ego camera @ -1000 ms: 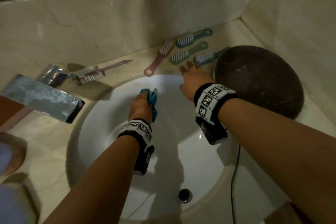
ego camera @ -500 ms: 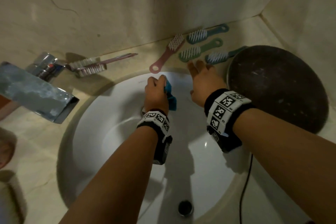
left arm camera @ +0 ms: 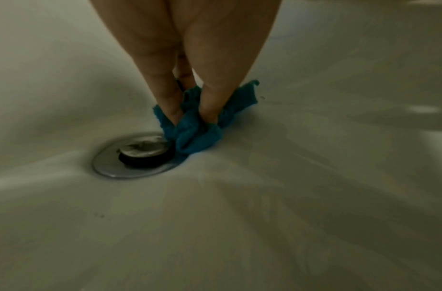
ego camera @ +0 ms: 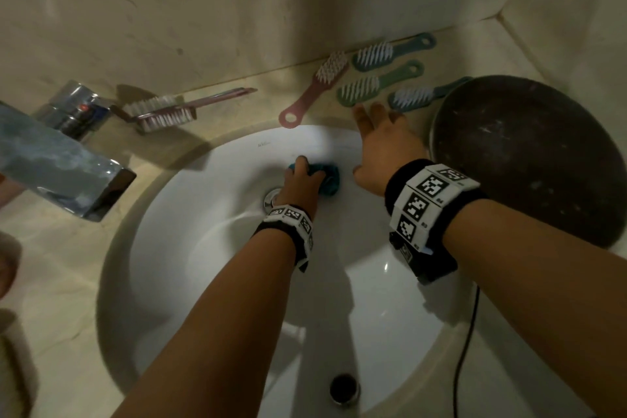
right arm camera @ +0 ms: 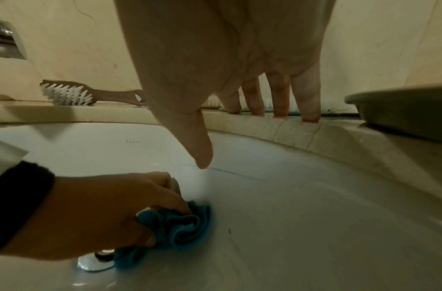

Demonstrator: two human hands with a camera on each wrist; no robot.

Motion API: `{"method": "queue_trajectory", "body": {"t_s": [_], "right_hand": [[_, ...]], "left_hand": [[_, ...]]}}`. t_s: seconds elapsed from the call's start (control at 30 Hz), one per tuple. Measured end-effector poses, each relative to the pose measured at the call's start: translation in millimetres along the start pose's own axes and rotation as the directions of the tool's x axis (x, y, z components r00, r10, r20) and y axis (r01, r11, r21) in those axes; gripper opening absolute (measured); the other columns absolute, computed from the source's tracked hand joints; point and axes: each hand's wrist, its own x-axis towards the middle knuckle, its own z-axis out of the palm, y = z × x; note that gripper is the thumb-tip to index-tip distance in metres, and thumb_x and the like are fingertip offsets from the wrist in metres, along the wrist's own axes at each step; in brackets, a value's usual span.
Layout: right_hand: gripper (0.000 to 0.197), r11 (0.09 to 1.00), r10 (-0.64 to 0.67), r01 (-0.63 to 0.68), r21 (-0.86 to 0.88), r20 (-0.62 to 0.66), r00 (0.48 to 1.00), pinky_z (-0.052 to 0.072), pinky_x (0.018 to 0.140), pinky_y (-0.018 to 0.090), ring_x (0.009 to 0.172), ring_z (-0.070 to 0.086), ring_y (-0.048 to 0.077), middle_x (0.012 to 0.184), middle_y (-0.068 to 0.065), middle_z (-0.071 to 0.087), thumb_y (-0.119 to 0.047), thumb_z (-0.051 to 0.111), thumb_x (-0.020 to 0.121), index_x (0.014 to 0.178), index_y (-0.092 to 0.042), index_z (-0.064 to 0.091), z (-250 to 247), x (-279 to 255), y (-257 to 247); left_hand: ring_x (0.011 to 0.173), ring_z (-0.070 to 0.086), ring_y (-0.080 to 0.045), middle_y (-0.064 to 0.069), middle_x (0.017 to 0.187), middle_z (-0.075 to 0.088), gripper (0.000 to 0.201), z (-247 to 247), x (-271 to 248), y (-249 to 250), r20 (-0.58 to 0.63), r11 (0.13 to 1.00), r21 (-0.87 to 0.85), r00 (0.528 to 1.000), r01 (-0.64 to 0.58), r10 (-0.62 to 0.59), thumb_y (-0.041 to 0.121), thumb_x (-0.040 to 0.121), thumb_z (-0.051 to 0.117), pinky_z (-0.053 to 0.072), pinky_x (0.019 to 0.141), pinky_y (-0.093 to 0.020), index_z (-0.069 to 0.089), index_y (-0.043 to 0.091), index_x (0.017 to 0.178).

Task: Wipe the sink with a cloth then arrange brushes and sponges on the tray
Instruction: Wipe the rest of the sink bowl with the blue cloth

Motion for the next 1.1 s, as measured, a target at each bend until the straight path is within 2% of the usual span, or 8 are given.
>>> {"method": "queue_trajectory", "body": {"t_s": [0.2,0.4,0.53,0.63,0.83,0.93,1.0,1.1], "right_hand": [[0.101,1.0,0.006,-0.006,0.002,0.01,1.0,0.036,0.108,0.049,0.138,0.02,0.039,0.155,0.009,0.009,-0.041,0.065,0.08,0.151,-0.017,-0.002,-4,-2,-3],[0.097,0.999,0.011,-0.012,0.037,0.007,1.0,0.038,0.106,0.049,0.136,0.024,0.039,0.153,0.01,0.015,-0.042,0.065,0.08,0.15,-0.017,0.003,-8,-3,-3],[0.097,1.0,0.011,-0.012,0.02,0.008,1.0,0.04,0.105,0.048,0.135,0.025,0.039,0.152,0.01,0.017,-0.043,0.064,0.08,0.15,-0.018,0.003,-7,-2,-4],[0.098,1.0,0.013,-0.013,0.009,0.001,1.0,0.041,0.104,0.047,0.133,0.027,0.039,0.15,0.011,0.018,-0.044,0.064,0.079,0.15,-0.017,0.003,-5,-2,-4],[0.099,1.0,0.007,-0.007,0.007,0.018,1.0,0.041,0.104,0.046,0.132,0.029,0.039,0.15,0.011,0.018,-0.044,0.065,0.078,0.151,-0.017,0.004,-9,0,-2],[0.099,1.0,-0.01,0.009,0.017,0.027,1.0,0.04,0.105,0.047,0.131,0.03,0.039,0.151,0.01,0.019,-0.046,0.064,0.078,0.151,-0.017,0.004,-11,0,-1],[0.097,1.0,-0.009,0.008,0.025,0.026,1.0,0.039,0.105,0.047,0.13,0.031,0.039,0.151,0.01,0.019,-0.047,0.063,0.079,0.151,-0.017,0.005,-11,0,0],[0.097,1.0,-0.015,0.015,0.015,0.017,1.0,0.04,0.105,0.046,0.129,0.033,0.038,0.15,0.009,0.019,-0.046,0.063,0.079,0.151,-0.017,0.005,-11,1,-1]], "left_hand": [[0.081,0.054,-0.029,-0.01,0.082,0.052,0.015,-10,0,-13,-0.258,0.961,-0.259,0.966,-0.095,0.026,0.038,0.086,0.042,0.044,0.076,-0.039,0.043,0.027,0.075],[0.079,0.05,-0.02,0.001,0.078,0.05,0.021,-23,-13,-6,-0.543,0.928,-0.361,0.83,-0.093,-0.128,0.023,0.097,0.044,0.043,0.074,-0.037,0.043,0.028,0.076],[0.126,0.041,-0.023,-0.01,0.138,0.038,0.043,-17,-13,10,-0.333,0.91,-0.398,0.943,-0.116,-0.025,-0.001,0.095,0.04,0.029,0.106,-0.02,0.043,0.01,0.136],[0.136,0.033,-0.027,-0.009,0.153,0.018,0.056,-8,-15,16,-0.207,0.932,-0.361,0.976,-0.01,-0.07,-0.004,0.093,0.04,0.031,0.109,-0.029,0.028,0.01,0.146],[0.133,0.039,-0.035,-0.005,0.156,0.007,0.061,-9,-18,-1,-0.097,0.993,-0.081,0.992,-0.09,0.082,-0.004,0.094,0.038,0.042,0.105,-0.042,0.022,0.015,0.149],[0.136,0.036,-0.035,-0.012,0.154,0.024,0.053,-20,-14,-22,-0.155,0.969,0.136,0.962,-0.205,0.225,0.009,0.095,0.046,0.036,0.11,-0.042,0.032,0.013,0.146],[0.121,0.052,-0.042,-0.026,0.137,0.047,0.066,-24,-12,-30,-0.14,0.911,0.276,0.925,-0.307,0.354,0.001,0.072,0.075,0.046,0.101,-0.046,0.05,0.002,0.133],[0.098,0.067,-0.041,-0.027,0.117,0.063,0.066,-23,-7,-37,-0.05,0.754,0.491,0.85,-0.437,0.525,-0.008,0.049,0.076,0.051,0.089,-0.051,0.067,0.002,0.113]]}}
